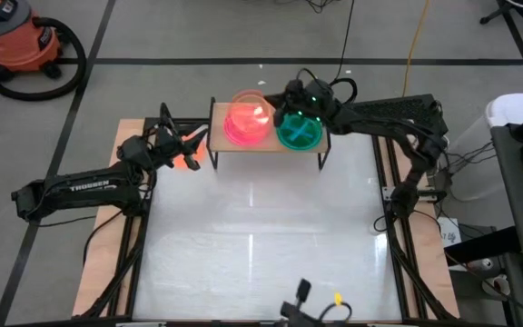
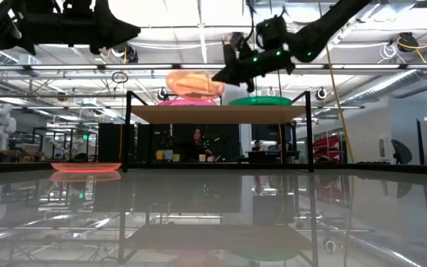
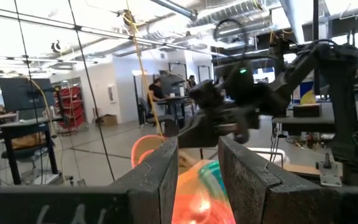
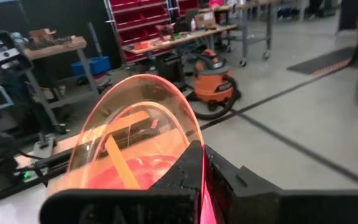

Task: Place and stack plates onto a shelf
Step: Stack the bottom orange plate on top of the pink plate on the shelf, then stack the orange plate on top of the other orange plate on the shelf

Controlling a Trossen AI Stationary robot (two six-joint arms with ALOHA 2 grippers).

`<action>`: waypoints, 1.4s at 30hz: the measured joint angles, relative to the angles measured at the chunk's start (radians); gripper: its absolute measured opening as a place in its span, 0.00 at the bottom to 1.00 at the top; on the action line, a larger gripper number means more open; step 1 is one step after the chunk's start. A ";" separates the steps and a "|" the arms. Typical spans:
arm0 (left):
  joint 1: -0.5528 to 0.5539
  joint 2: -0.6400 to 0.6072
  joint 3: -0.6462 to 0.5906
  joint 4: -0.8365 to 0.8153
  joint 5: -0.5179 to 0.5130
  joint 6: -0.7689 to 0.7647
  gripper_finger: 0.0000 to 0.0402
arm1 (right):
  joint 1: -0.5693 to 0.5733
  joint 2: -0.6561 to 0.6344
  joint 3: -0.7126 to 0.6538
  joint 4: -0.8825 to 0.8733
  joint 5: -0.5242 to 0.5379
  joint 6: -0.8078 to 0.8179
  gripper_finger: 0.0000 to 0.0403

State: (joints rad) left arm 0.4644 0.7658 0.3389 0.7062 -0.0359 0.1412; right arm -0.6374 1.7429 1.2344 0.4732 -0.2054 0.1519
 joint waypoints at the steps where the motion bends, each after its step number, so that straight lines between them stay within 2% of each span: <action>1: 0.000 0.000 0.000 -0.003 0.000 -0.004 0.30 | -0.008 0.022 0.017 0.000 -0.022 0.016 0.00; 4: 0.000 0.000 0.000 -0.018 0.008 -0.019 0.30 | -0.021 0.060 0.038 0.002 -0.068 0.061 0.00; 14: 0.000 0.000 0.000 -0.031 0.010 -0.016 0.30 | -0.018 0.074 0.038 -0.007 -0.084 0.069 0.03; 17: 0.000 0.000 0.000 -0.029 0.010 -0.015 0.30 | -0.016 0.071 0.038 -0.005 -0.085 0.065 0.09; 23: 0.000 0.000 0.000 -0.022 0.012 -0.010 0.30 | -0.015 0.067 0.038 -0.006 -0.091 0.046 0.27; 27: 0.000 0.000 0.000 -0.050 0.012 -0.006 0.30 | -0.016 0.021 0.038 -0.009 -0.185 -0.007 0.35; 29: -0.009 0.000 0.017 -0.137 0.011 0.004 0.30 | -0.014 -0.021 0.031 -0.016 -0.234 -0.014 0.36; 32: -0.041 0.000 0.098 -0.371 0.003 0.034 0.30 | 0.003 -0.115 -0.008 -0.044 -0.268 -0.056 0.35; 38: -0.137 0.018 0.286 -0.910 -0.124 0.063 0.30 | 0.069 -0.367 -0.191 -0.062 -0.239 -0.179 0.32; 42: -0.195 0.035 0.352 -1.150 -0.208 0.024 0.30 | 0.123 -0.551 -0.354 -0.061 -0.186 -0.239 0.31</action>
State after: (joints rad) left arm 0.2694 0.8006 0.6911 -0.4436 -0.2442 0.1649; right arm -0.5149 1.1917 0.8800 0.4121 -0.3918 -0.0867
